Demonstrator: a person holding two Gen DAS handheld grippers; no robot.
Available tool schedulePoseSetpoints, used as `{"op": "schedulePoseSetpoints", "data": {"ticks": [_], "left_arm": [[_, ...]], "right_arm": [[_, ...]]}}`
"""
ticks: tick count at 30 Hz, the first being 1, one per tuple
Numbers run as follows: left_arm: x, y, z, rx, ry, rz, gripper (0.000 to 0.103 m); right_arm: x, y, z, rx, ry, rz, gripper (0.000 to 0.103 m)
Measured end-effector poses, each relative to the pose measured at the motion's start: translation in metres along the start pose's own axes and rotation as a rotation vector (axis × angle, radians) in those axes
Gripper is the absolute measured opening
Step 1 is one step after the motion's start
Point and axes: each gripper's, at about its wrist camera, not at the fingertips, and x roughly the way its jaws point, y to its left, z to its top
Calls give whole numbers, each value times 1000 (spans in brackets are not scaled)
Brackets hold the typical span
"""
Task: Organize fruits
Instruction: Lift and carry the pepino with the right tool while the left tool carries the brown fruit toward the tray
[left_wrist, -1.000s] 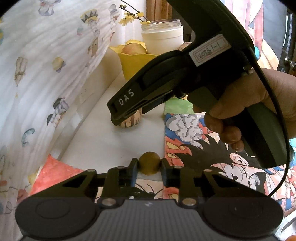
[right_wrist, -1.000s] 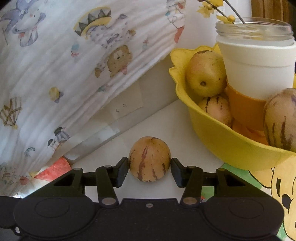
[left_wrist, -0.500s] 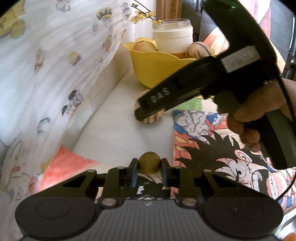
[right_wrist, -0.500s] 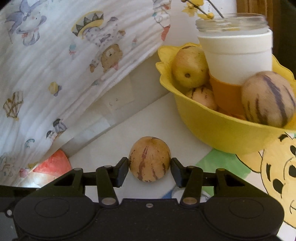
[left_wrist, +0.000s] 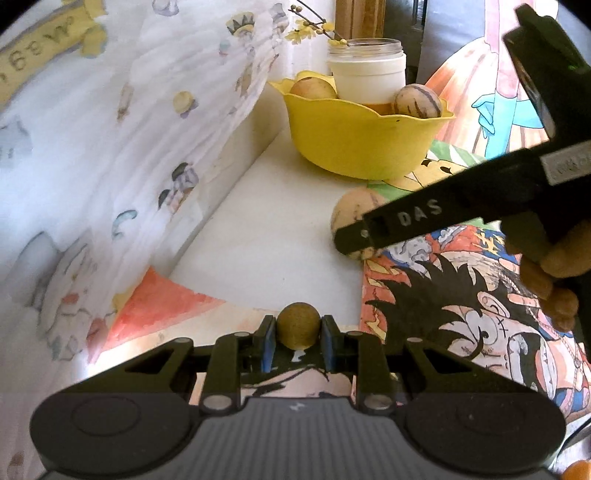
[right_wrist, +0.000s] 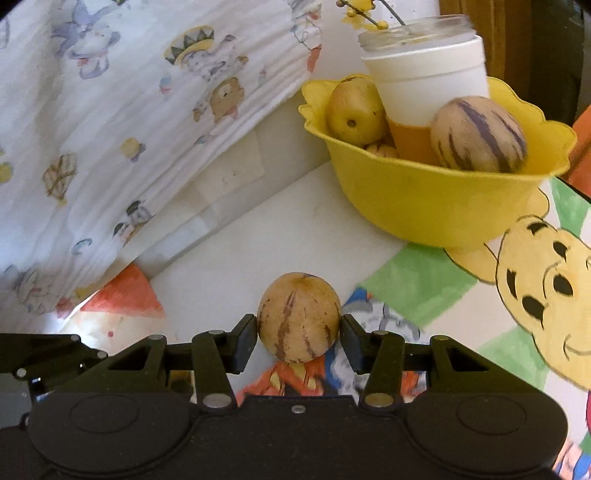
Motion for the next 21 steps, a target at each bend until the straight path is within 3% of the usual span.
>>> {"op": "schedulePoseSetpoints", "data": {"ticks": [8,21], "left_arm": [[-11,-6,-8,-16,-5,17,28],[-71,-37,-9,-17,-83,22,28]], "right_arm": [[-34,4,-19,30,-32,15,51],[-138,7,-43,37,-156,15,51]]}}
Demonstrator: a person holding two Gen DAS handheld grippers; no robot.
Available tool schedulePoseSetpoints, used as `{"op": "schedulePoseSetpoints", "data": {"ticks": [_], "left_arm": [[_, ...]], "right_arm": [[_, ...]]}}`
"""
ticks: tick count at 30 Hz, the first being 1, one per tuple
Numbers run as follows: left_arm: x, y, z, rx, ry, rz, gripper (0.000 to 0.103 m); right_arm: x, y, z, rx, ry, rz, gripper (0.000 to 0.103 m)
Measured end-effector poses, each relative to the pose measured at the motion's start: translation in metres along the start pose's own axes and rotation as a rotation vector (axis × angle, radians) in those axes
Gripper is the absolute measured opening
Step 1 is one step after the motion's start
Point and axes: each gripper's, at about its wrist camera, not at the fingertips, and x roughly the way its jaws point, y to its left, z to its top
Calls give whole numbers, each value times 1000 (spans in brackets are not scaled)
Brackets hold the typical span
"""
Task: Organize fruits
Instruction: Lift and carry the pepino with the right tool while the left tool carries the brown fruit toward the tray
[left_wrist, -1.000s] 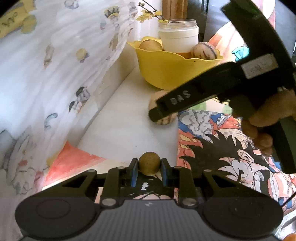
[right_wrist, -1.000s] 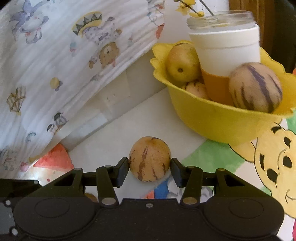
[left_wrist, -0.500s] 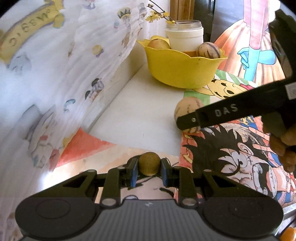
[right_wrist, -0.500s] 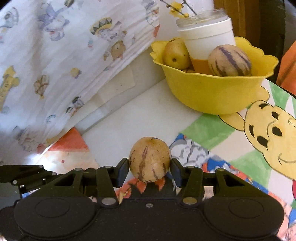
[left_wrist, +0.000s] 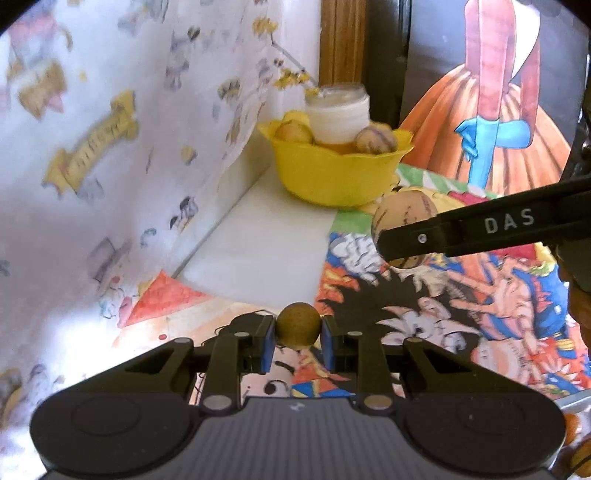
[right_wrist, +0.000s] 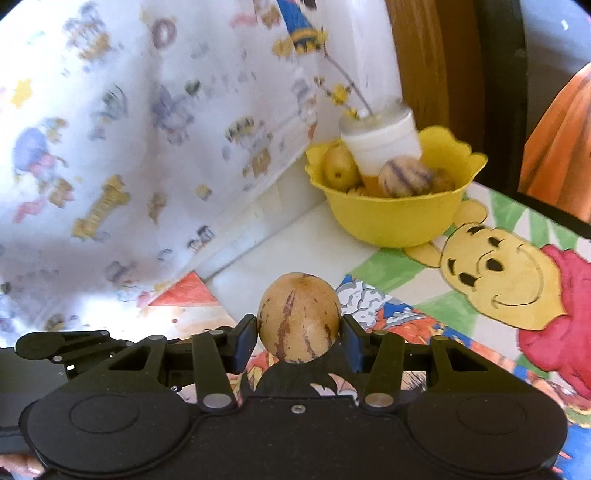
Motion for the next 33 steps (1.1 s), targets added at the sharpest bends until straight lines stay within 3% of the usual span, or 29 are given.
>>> {"op": "schedulePoseSetpoints", "data": {"ticks": [6,16,33], "left_arm": [[-39,-22,1,6,-47,-3,28],[-103,-58,-17,23,-82,-9,28],[-169,-98,-65,96,-49,-90,28]], "right_arm": [[-59,3,-12,-15,-46,-1,51],[-147,8,-66,-19,-71,-13,51],[-237,29,-167,24,-38,-49,51]]}}
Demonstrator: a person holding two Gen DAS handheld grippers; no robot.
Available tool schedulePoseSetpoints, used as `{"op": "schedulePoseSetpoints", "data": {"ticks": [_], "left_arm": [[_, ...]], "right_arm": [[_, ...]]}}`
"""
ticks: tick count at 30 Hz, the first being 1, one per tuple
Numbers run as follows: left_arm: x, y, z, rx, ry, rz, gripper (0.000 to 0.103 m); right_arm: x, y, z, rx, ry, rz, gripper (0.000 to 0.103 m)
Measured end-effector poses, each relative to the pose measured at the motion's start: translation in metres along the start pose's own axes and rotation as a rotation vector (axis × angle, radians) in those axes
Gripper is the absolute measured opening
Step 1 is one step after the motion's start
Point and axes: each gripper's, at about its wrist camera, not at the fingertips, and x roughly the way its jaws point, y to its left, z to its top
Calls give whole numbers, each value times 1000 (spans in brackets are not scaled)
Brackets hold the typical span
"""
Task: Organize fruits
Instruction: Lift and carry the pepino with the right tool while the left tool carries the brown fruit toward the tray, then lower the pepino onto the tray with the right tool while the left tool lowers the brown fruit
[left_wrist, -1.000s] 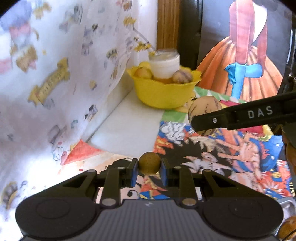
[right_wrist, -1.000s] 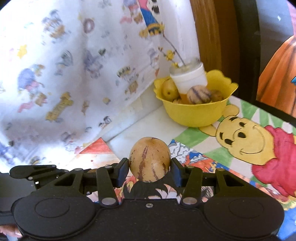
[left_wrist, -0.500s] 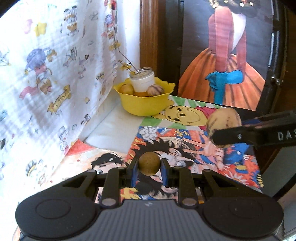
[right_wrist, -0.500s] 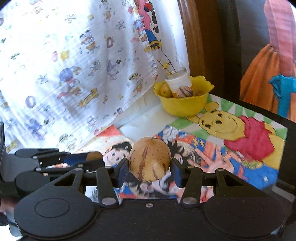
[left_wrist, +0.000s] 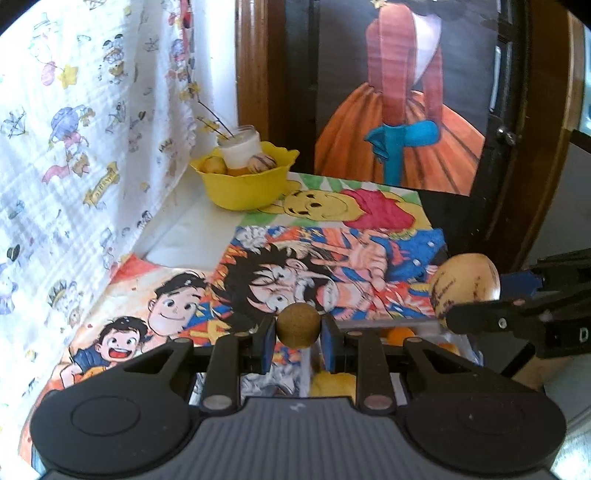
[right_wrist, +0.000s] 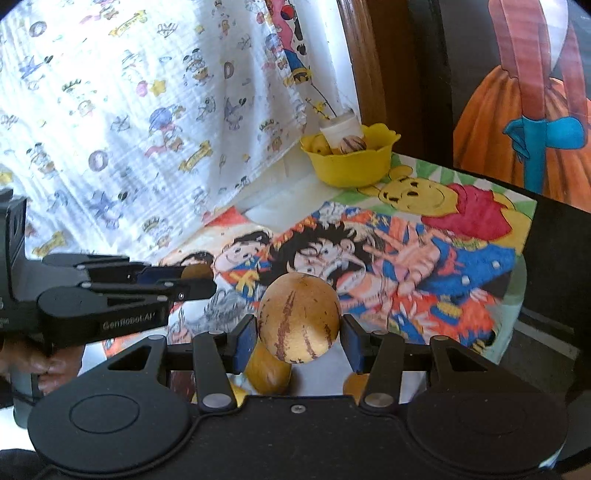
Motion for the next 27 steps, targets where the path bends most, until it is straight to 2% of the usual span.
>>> {"op": "schedulePoseSetpoints", "data": {"ticks": [12,22,27], "left_arm": [[-6,-10,-49,62,-25,-86,28],[-6,-9,-91,104,-140,-145,28],[-17,-10,-103,103,-228,-128,28]], "right_arm": [[-12,13,-61,-7,-26,-16,51],[-5,20,-107,-41,-69,-22,51],[-12,26,-123,-108,-113,-3,51]]}}
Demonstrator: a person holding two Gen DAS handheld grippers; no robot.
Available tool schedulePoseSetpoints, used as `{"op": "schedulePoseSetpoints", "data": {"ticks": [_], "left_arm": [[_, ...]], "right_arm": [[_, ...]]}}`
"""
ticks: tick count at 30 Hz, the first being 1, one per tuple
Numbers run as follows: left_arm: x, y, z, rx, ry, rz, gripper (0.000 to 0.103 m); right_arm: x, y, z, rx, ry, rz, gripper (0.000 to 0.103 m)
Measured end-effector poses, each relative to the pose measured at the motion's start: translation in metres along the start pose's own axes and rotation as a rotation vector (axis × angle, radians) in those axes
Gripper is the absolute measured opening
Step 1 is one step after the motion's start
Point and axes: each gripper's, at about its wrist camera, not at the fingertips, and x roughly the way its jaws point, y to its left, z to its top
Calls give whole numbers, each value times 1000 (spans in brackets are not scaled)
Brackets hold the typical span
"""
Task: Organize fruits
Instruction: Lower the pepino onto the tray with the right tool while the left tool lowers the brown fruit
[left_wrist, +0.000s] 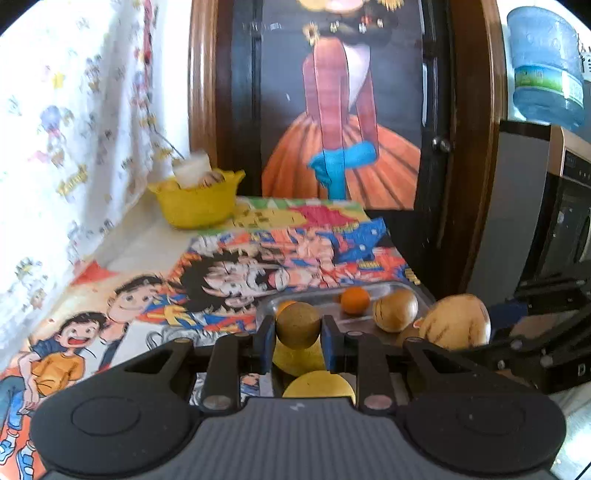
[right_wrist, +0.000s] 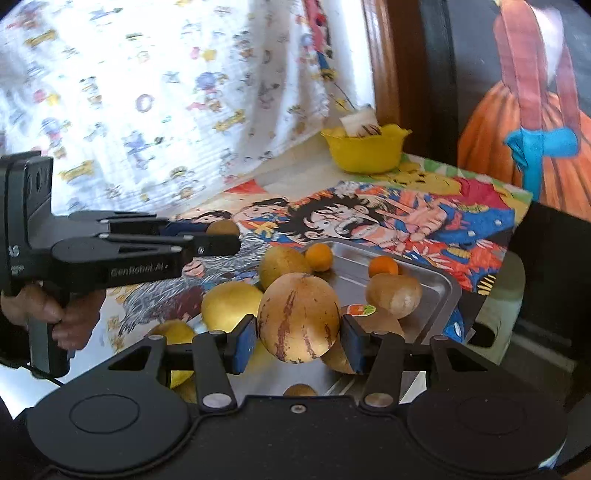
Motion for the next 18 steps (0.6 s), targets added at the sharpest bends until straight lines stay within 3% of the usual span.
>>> {"op": "schedulePoseSetpoints", "data": {"ticks": [9,18], "left_arm": [[-40,-23,-28,-27,-81,78,28],[-78,-40,-58,-73,-93,50,28]], "right_arm": [[-34,24,-29,-44,-69,47,51],[-63,56,-71,-23,-86,2,51]]}}
